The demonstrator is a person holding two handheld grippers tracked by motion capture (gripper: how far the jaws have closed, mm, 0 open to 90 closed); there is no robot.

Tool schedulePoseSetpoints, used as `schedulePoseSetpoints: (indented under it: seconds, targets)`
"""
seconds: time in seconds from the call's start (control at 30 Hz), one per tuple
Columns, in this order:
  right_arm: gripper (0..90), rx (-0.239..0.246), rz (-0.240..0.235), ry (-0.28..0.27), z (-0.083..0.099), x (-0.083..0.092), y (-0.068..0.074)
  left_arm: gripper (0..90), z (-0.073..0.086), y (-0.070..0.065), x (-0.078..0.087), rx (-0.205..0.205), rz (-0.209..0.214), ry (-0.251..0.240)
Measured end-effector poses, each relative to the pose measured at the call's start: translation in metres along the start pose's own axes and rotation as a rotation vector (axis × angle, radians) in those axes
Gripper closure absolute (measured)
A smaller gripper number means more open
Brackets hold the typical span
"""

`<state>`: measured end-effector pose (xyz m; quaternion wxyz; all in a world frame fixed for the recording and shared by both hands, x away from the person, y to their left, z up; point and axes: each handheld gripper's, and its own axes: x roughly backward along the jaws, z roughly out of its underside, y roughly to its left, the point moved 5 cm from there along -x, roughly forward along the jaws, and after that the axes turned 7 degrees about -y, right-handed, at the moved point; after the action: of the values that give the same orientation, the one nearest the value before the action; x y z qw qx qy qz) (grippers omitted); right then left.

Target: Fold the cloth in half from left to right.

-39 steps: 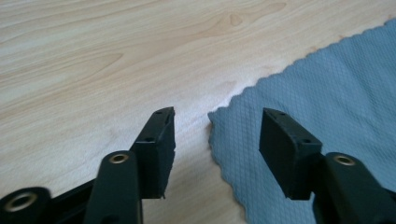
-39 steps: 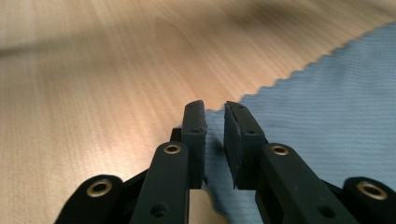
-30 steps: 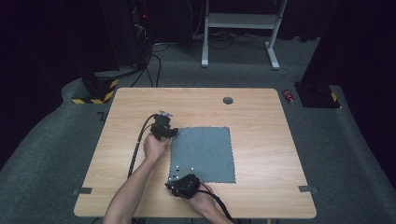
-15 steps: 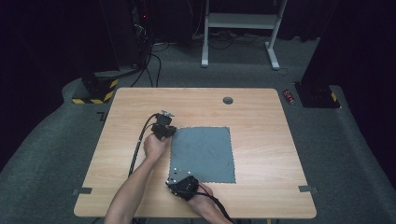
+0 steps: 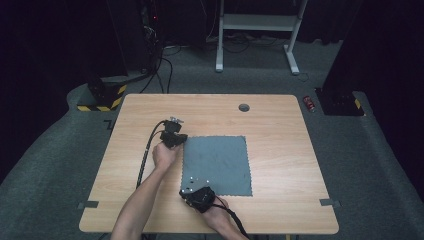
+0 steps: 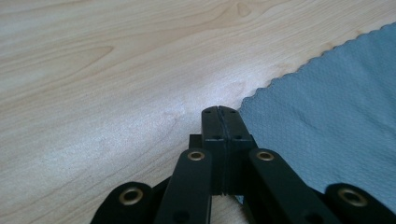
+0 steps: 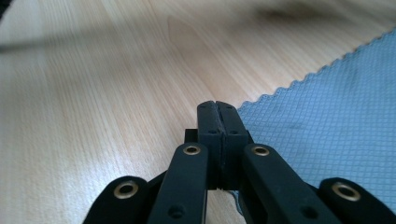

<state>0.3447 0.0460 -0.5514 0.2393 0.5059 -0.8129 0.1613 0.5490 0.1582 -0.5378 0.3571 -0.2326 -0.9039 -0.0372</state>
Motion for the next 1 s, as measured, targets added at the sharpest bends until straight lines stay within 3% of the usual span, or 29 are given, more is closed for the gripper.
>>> schedulePoseSetpoints:
  seconds: [0.03,0.27,0.47,0.8,1.0]
  targets:
    - [90.0,-0.018,-0.004,-0.009,-0.002,0.002,0.000,90.0,-0.004,-0.001,0.003,-0.005,0.003,-0.007]
    - [90.0,-0.028,-0.015,-0.021,-0.006,0.007,0.000,90.0,-0.012,-0.002,0.010,-0.013,0.022,-0.023]
    - [90.0,-0.019,-0.028,-0.029,-0.015,0.010,0.002,90.0,-0.014,0.003,0.017,0.006,0.030,-0.034]
    - [90.0,0.013,-0.086,-0.066,-0.041,0.006,0.017,90.0,-0.018,0.018,0.050,0.007,0.031,-0.052]
    - [90.0,0.020,-0.097,-0.090,-0.047,0.008,0.022,90.0,-0.021,0.020,0.060,-0.005,0.027,-0.063]
